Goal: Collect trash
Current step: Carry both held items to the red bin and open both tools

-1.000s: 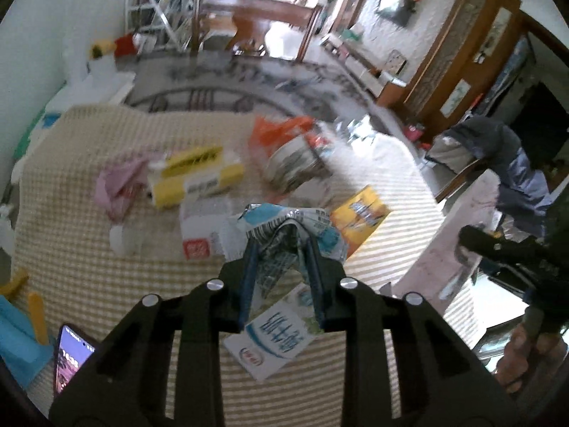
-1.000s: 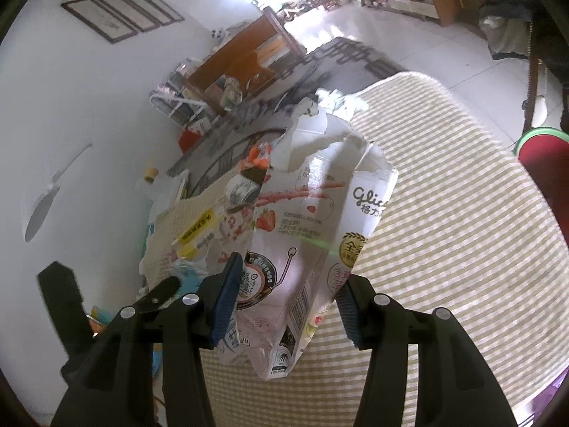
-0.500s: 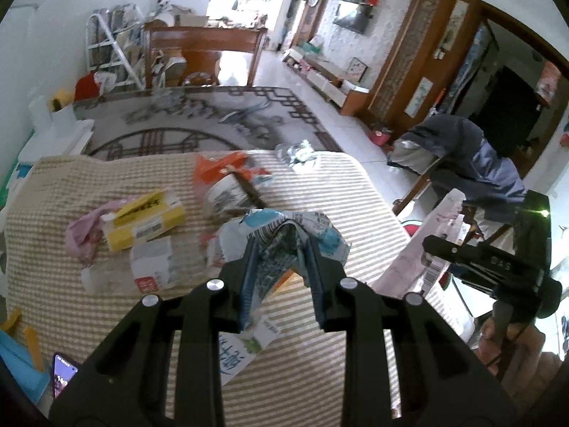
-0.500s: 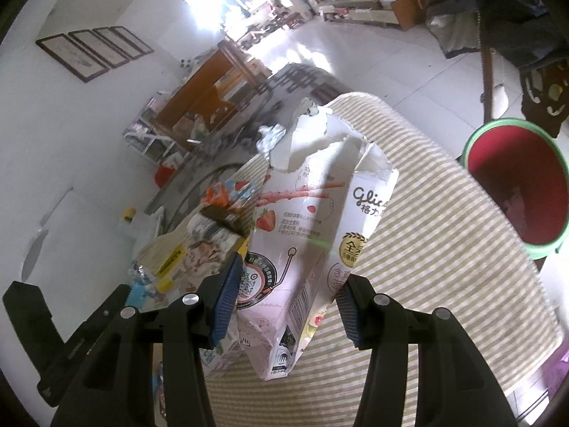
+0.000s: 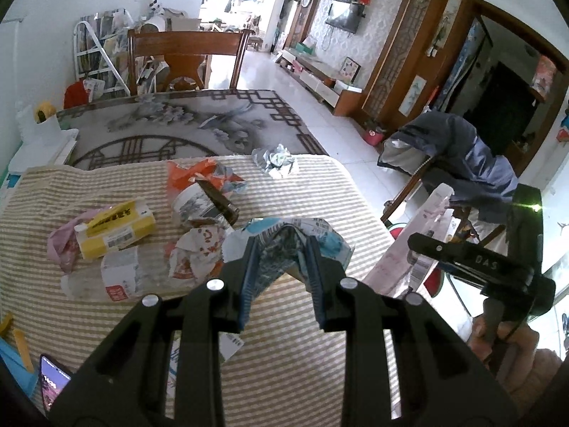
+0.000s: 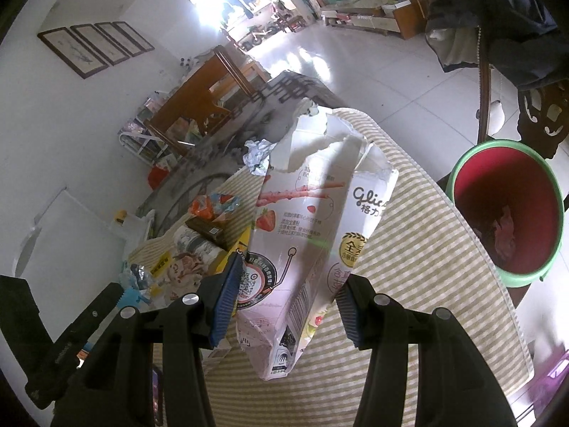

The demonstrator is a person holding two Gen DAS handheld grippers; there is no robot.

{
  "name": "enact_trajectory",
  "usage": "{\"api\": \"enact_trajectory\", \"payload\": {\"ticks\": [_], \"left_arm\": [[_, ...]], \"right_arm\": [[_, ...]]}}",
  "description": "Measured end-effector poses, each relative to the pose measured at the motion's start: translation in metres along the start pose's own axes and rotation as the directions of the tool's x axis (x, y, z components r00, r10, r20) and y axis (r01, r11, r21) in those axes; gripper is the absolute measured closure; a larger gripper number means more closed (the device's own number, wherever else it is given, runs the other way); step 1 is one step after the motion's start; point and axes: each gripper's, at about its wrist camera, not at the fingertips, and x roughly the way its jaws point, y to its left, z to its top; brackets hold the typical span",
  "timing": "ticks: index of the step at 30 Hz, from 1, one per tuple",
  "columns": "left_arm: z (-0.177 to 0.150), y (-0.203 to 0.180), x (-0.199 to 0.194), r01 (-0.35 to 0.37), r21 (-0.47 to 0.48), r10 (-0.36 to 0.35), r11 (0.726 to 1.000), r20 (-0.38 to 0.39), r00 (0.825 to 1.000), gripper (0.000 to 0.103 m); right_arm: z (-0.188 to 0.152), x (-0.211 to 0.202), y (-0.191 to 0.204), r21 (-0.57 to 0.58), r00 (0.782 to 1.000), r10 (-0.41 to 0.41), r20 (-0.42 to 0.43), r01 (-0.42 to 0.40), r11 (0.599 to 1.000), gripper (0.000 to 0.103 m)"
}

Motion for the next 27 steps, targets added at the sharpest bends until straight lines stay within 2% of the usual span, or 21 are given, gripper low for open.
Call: {"api": "enact_trajectory", "payload": {"ticks": [8,27], "left_arm": [[0.009,-0.026,0.008,0.012,0.012,-0.012,1.0,0.014,1.0,0.077],[0.024,-0.091,0.059,0.043,0.011,-0.042,0.999,-0.026,0.999,0.077]], "right_arm": [[0.014,-0.002,-0.016,0.007,1.0,-0.001,-0.002,0.001,1.0,0.054],[0.055,-0.013,-0.079,0.027,1.0,-0.019,0.002,0.019,0.999,0.054]]}}
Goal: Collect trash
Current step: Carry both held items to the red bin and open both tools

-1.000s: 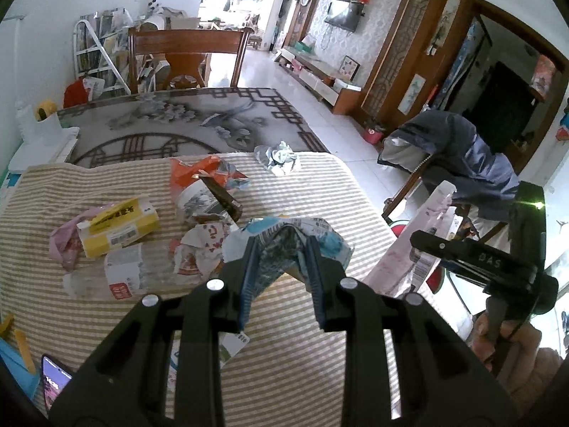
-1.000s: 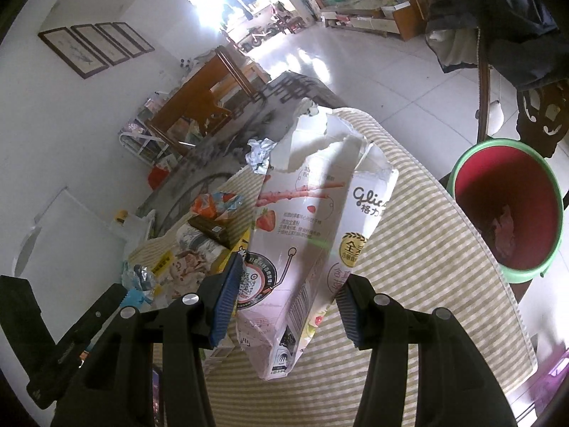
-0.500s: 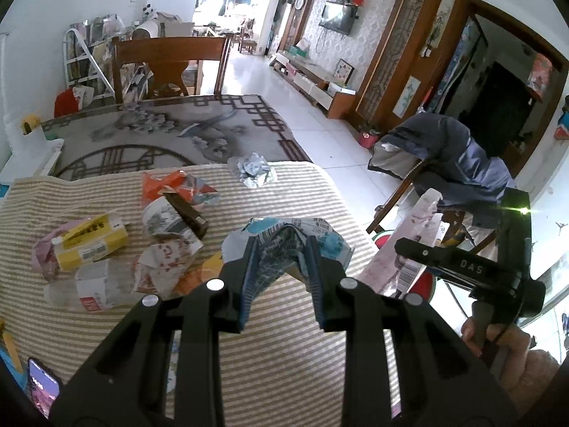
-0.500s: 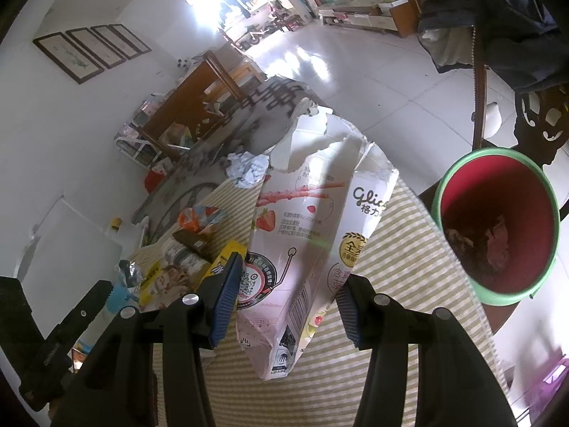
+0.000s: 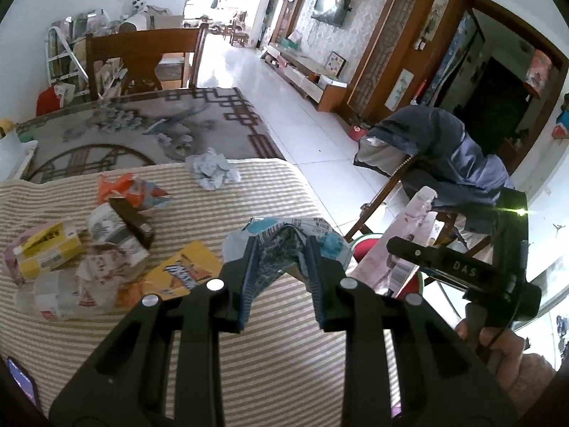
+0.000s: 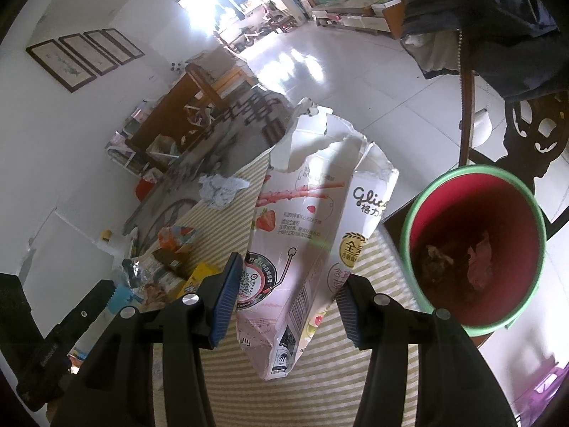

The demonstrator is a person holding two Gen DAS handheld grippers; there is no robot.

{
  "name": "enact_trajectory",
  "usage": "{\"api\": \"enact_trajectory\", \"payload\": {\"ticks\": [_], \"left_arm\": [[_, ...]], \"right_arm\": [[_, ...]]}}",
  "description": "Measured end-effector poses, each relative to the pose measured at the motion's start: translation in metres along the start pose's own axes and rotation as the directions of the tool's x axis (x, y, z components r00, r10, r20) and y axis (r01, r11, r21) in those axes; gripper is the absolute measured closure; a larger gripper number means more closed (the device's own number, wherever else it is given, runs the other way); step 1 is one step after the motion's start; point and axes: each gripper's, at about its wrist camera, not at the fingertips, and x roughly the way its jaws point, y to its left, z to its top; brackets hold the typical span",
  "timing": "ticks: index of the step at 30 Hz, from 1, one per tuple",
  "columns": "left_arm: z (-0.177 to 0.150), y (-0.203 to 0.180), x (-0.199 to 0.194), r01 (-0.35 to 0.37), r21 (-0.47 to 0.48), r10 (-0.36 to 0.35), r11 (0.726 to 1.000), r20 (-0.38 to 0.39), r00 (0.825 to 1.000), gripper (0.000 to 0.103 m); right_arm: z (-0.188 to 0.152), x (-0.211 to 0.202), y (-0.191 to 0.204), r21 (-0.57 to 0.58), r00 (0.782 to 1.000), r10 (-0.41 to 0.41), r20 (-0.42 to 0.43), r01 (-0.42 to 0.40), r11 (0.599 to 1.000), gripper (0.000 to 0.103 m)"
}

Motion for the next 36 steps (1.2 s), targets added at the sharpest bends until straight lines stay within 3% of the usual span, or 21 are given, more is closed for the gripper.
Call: {"api": "enact_trajectory", "payload": {"ticks": [9,16,22,28,30,31,32,34,36], "left_arm": [[0.012,-0.04,0.026,0.047,0.032,-0.045,0.998,-0.037,0.998,0.077],[0.021,-0.074,0.054,0.121,0.059,-0.117,0.991,-0.069,0.991,0.077],[0.024,-0.119,0.095,0.215,0.097,-0.2,0.972,-0.147,0.969,0.077],[0.017,-0.154,0.128,0.282,0.127,-0.247,0.951,-0.237,0.94,0.076],[0.015,-0.16,0.136,0.299,0.128,-0.258,0.946,-0.264,0.929,0.065],[0.014,-0.162,0.139,0.299,0.13,-0.256,0.946,-0.269,0.928,0.047],[0.013,-0.162,0.138,0.295,0.129,-0.255,0.947,-0.262,0.931,0.037],[0.013,-0.16,0.136,0.296,0.131,-0.257,0.946,-0.256,0.932,0.035],[0.013,-0.157,0.133,0.286,0.139,-0.246,0.948,-0.251,0.936,0.032]], "right_arm": [[0.021,-0.012,-0.045,0.066,0.999,-0.023,0.033,0.021,0.998,0.054],[0.034,-0.04,-0.085,0.108,0.991,-0.096,0.095,0.086,0.99,0.054],[0.037,-0.058,-0.133,0.194,0.977,-0.192,0.094,0.171,0.966,0.054],[0.035,-0.064,-0.161,0.24,0.969,-0.235,0.078,0.211,0.948,0.052],[0.035,-0.063,-0.164,0.241,0.967,-0.243,0.074,0.219,0.946,0.05],[0.035,-0.062,-0.166,0.242,0.967,-0.245,0.068,0.222,0.945,0.047],[0.035,-0.061,-0.168,0.247,0.967,-0.247,0.06,0.226,0.942,0.04],[0.032,-0.061,-0.169,0.266,0.966,-0.252,0.065,0.227,0.937,0.027],[0.03,-0.063,-0.171,0.292,0.963,-0.26,0.077,0.227,0.929,0.023]]}}
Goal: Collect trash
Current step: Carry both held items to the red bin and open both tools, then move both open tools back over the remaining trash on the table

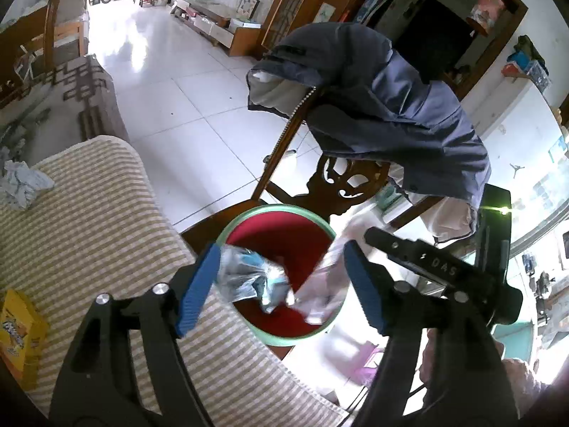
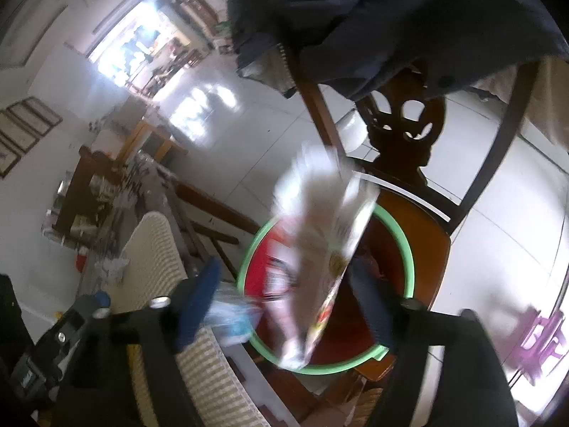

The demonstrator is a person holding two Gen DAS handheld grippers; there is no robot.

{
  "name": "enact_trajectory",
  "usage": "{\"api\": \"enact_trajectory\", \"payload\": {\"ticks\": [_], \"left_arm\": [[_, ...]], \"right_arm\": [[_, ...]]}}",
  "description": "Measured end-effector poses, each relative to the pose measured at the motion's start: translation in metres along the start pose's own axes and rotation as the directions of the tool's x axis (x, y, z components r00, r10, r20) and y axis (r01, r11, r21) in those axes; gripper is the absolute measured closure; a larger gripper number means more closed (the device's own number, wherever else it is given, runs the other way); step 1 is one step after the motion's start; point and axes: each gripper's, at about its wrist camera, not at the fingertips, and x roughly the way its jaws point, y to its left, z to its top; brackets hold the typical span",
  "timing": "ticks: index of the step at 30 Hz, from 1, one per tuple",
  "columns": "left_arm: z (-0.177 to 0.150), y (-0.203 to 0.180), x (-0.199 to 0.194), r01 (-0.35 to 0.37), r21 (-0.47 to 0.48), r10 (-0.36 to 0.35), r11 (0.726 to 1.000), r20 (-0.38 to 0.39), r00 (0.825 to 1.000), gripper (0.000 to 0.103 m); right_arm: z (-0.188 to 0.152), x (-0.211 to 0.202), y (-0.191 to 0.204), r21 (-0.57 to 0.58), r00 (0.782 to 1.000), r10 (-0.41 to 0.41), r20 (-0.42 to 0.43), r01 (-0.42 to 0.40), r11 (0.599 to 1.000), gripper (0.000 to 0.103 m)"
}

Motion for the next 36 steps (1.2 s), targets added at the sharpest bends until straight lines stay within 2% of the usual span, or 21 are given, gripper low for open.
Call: {"api": "enact_trajectory", "payload": {"ticks": [4,10,22,27,29,32,36], "left_arm": [[-0.004,0.011,-0.015,-0.022,-0.017,0.023,1.0,0.03,0.999,0.03],[-0.02,0.033,-0.045,-0.068,-0.034,0.07,0.997,0.067,0.995,0.028],[-0.087,0.113,-0.122,-0.164,-0.14,0.177,0.976,0.088,0.98,0.027],[-0.126,0.159,-0.167,-0.28,-0.157,0.294,0.947,0.072,0.953,0.022],[-0.14,0.178,-0.181,-0.325,-0.153,0.336,0.933,0.049,0.941,0.017],[-0.161,0.204,-0.192,-0.383,-0.119,0.384,0.916,-0.013,0.923,0.011],[-0.184,0.229,-0.198,-0.443,-0.07,0.437,0.894,-0.091,0.895,0.011]], "right_arm": [[-0.001,-0.003,0.005,-0.008,1.0,0.0,0.005,0.0,1.0,0.023],[-0.01,-0.003,0.036,-0.084,1.0,0.02,0.01,-0.019,0.996,0.023],[-0.075,0.021,0.137,-0.26,0.994,0.054,-0.098,-0.078,0.962,0.023],[-0.117,0.035,0.188,-0.336,0.983,0.073,-0.168,-0.127,0.933,0.023],[-0.134,0.039,0.207,-0.361,0.978,0.08,-0.191,-0.146,0.921,0.023],[-0.157,0.044,0.232,-0.389,0.972,0.092,-0.218,-0.173,0.905,0.023],[-0.179,0.044,0.253,-0.405,0.965,0.101,-0.243,-0.196,0.893,0.023]]}}
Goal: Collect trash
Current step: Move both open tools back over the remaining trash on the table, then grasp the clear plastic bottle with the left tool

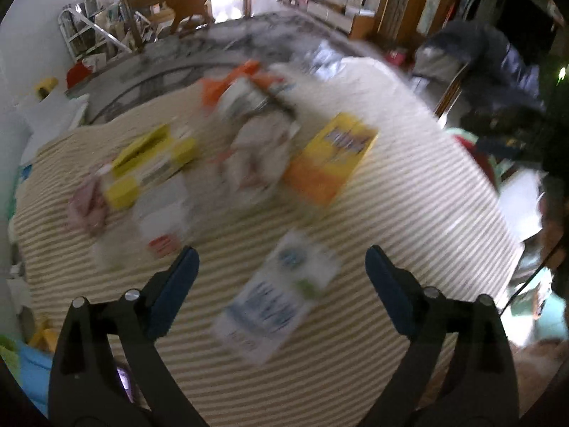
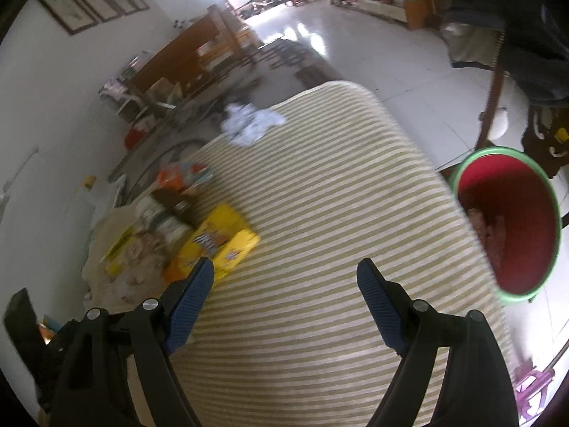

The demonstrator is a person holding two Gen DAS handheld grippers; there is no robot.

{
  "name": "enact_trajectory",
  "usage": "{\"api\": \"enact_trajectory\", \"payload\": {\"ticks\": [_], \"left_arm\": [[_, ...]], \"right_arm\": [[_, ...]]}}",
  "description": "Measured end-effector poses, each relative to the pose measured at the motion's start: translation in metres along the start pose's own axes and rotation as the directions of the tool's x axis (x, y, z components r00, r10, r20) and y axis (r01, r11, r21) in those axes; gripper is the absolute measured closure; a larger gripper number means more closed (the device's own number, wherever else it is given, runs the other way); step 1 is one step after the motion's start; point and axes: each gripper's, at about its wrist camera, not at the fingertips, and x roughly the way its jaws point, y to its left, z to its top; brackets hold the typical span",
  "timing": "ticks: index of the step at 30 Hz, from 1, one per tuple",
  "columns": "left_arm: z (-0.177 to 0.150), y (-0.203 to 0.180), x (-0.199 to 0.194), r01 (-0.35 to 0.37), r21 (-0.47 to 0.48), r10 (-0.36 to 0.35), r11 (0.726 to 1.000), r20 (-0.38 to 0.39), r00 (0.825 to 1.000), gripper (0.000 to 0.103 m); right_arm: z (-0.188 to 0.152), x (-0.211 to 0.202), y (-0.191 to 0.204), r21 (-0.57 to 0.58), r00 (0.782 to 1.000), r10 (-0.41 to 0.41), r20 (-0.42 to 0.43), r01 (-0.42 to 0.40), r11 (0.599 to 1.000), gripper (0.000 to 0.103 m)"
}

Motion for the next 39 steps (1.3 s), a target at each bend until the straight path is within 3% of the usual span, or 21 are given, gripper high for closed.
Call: {"api": "enact_trajectory", "payload": {"ticks": [3,6,9,10,12,16,17,18,19,21,24,29,31,34,39], "left_arm": [[-0.012,0.025,-0.008,-0.016,-0.051,0.017,0.999,0.029,0.999,0.011],[-0.015,0.059,-0.016,0.009,-0.198,0.005,0.98,0.069,0.998,0.011],[-0.021,0.099,-0.021,0.062,-0.416,-0.02,0.907,0.106,0.994,0.011],[-0.023,0.113,-0.021,0.081,-0.493,-0.026,0.866,0.117,0.993,0.011],[-0.022,0.127,-0.017,0.096,-0.573,-0.033,0.814,0.119,0.992,0.011],[-0.023,0.147,0.002,0.136,-0.726,-0.06,0.674,0.13,0.99,0.011],[-0.022,0.151,0.01,0.165,-0.769,-0.09,0.617,0.139,0.986,0.011],[-0.021,0.151,0.016,0.183,-0.794,-0.108,0.579,0.148,0.983,0.011],[-0.017,0.151,0.022,0.189,-0.811,-0.111,0.554,0.153,0.982,0.011],[-0.012,0.148,0.032,0.183,-0.826,-0.109,0.533,0.148,0.983,0.011],[-0.004,0.149,0.051,0.18,-0.859,-0.127,0.48,0.135,0.983,0.011],[-0.004,0.158,0.084,0.147,-0.914,-0.174,0.377,0.086,0.981,0.006],[-0.005,0.159,0.092,0.139,-0.922,-0.192,0.361,0.072,0.979,0.007],[-0.004,0.158,0.09,0.137,-0.913,-0.17,0.384,0.076,0.983,0.019],[-0.012,0.167,0.088,0.202,-0.909,-0.21,0.364,0.131,0.969,0.029]], "right_arm": [[-0.009,0.005,0.015,-0.01,1.0,0.011,-0.016,-0.011,1.0,0.023],[-0.018,0.008,0.026,-0.008,1.0,0.011,-0.024,-0.012,1.0,0.023],[-0.028,0.011,0.04,-0.022,0.999,0.014,-0.031,-0.015,1.0,0.023],[-0.03,0.01,0.043,-0.029,0.999,0.014,-0.031,-0.015,0.999,0.023],[-0.034,0.01,0.049,-0.04,0.999,0.014,-0.028,-0.015,0.999,0.023],[-0.04,0.009,0.05,-0.03,1.0,0.01,-0.028,-0.011,0.999,0.023],[-0.041,0.009,0.05,-0.028,1.0,0.008,-0.027,-0.009,1.0,0.023],[-0.042,0.008,0.051,-0.029,1.0,0.006,-0.025,-0.007,1.0,0.023],[-0.043,0.007,0.052,-0.033,1.0,0.002,-0.024,-0.003,0.999,0.023],[-0.045,0.006,0.055,-0.044,1.0,-0.002,-0.028,0.001,0.999,0.023],[-0.05,0.009,0.062,-0.076,0.999,-0.016,-0.046,0.012,0.997,0.023],[-0.054,0.017,0.072,-0.11,0.997,-0.023,-0.072,0.015,0.994,0.023],[-0.055,0.02,0.077,-0.122,0.997,-0.025,-0.078,0.015,0.992,0.023],[-0.056,0.023,0.083,-0.14,0.996,-0.027,-0.088,0.015,0.99,0.023],[-0.061,0.039,0.099,-0.192,0.99,-0.036,-0.138,0.008,0.981,0.023]]}}
